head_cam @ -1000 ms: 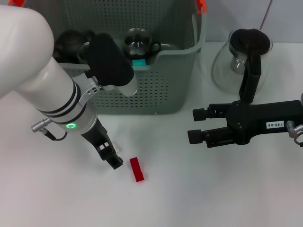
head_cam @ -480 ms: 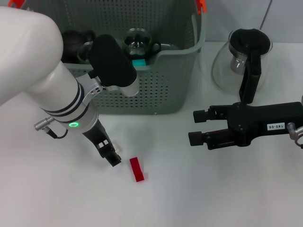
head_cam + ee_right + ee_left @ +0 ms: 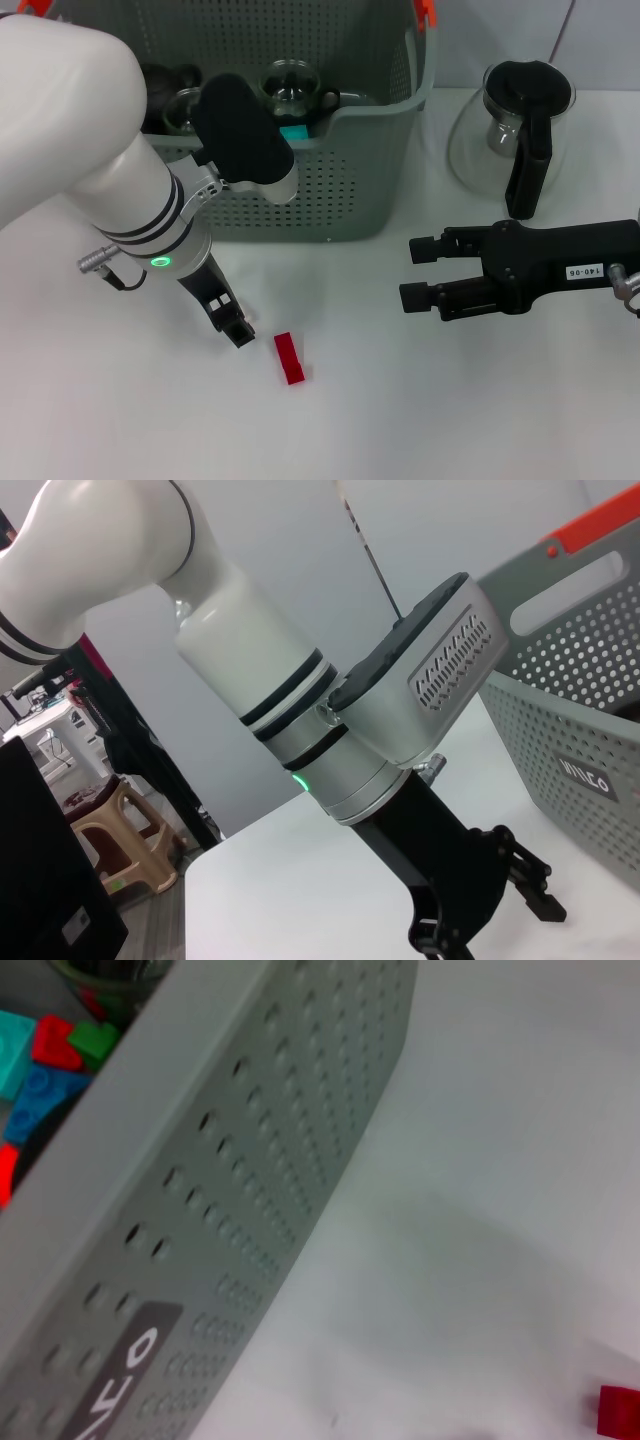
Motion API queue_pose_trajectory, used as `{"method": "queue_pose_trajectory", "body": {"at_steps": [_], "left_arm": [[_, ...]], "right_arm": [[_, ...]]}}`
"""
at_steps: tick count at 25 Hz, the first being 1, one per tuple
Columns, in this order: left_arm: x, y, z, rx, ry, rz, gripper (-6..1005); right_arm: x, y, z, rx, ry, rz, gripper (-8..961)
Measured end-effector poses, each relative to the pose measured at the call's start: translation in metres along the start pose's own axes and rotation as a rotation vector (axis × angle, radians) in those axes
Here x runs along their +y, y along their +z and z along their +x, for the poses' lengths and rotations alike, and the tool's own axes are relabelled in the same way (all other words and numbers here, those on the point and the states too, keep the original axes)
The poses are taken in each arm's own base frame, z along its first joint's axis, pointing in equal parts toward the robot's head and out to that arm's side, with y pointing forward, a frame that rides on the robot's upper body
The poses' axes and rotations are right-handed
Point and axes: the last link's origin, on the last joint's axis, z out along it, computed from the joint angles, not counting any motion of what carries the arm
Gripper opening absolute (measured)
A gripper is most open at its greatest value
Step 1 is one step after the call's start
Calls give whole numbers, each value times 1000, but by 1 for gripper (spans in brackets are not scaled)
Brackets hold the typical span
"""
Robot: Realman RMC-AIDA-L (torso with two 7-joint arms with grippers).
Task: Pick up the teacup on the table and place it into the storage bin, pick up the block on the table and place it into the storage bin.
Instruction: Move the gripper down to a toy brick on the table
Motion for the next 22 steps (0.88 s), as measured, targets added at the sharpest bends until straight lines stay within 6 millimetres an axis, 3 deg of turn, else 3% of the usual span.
{"method": "queue_pose_trajectory", "body": {"at_steps": [5,10,13,22], "left_arm": [[0,0,2,2,3,4,883],[0,4,2,-12,7,-4,740],[1,4,1,-17,11,-7,708],[1,3,3,-13,17,-4,710]], "right_arm": [[0,0,0,2,-9,-1,896],[0,1,1,5,-16,-2,897],[0,0,1,8,-18,-1,897],[0,-1,1,10,-20,1,896]]}}
